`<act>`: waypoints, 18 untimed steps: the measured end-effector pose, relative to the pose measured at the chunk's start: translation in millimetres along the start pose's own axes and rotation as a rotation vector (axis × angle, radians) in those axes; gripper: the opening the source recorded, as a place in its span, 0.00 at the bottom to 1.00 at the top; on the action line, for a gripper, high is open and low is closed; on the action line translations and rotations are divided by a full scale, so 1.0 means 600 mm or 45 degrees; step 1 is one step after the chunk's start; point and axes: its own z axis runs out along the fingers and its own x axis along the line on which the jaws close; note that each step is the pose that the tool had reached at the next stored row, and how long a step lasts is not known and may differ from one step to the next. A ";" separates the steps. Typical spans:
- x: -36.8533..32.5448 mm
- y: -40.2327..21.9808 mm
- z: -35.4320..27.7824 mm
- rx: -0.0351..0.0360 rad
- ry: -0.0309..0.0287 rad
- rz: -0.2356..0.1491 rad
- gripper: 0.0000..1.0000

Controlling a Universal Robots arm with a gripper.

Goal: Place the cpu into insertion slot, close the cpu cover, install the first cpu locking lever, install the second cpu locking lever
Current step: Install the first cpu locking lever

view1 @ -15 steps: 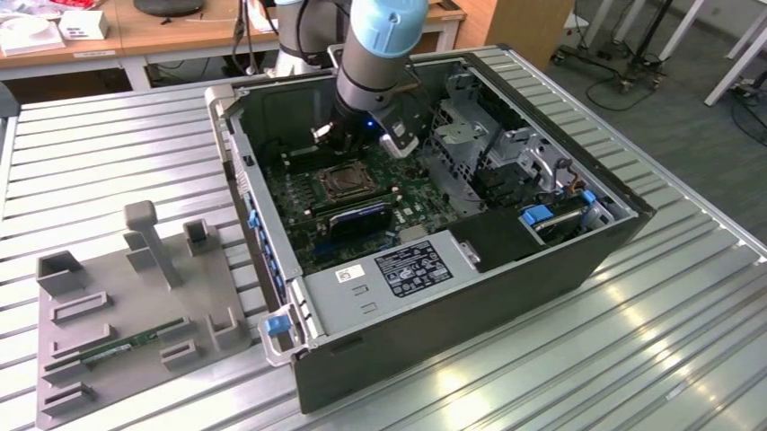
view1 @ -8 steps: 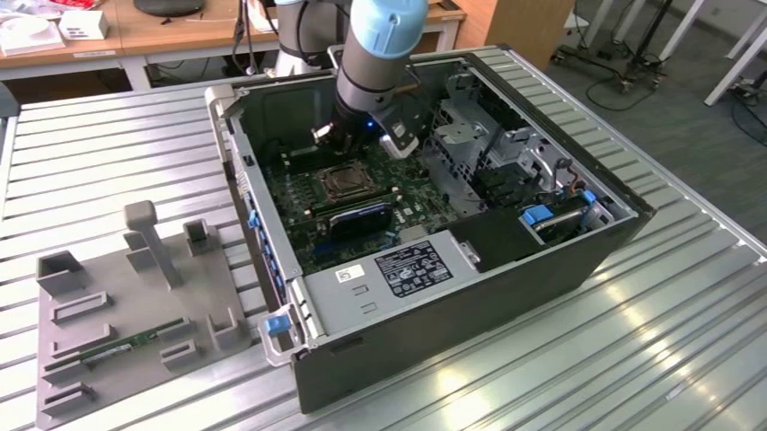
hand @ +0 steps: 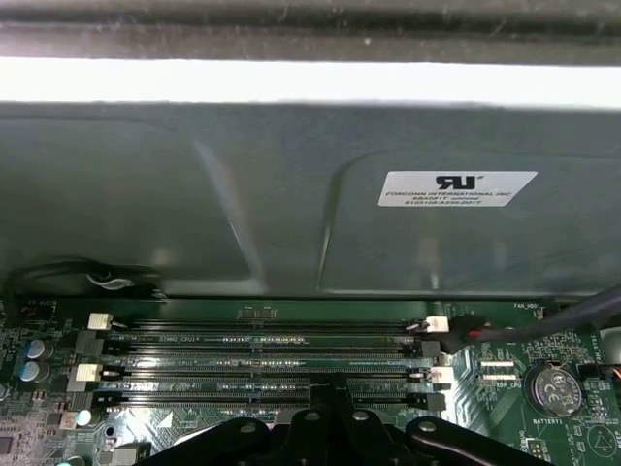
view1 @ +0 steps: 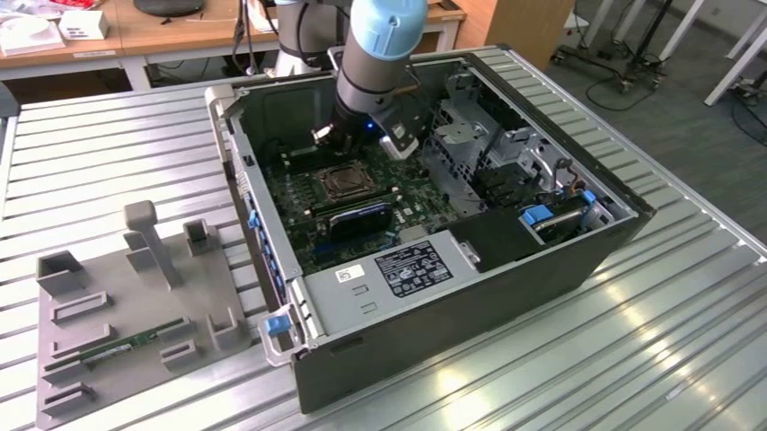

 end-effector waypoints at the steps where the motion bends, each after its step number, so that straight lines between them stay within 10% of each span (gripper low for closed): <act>1: 0.000 0.000 0.001 -0.0002 -0.0004 0.000 0.11; 18: 0.000 0.004 -0.010 0.0005 0.0000 0.000 0.11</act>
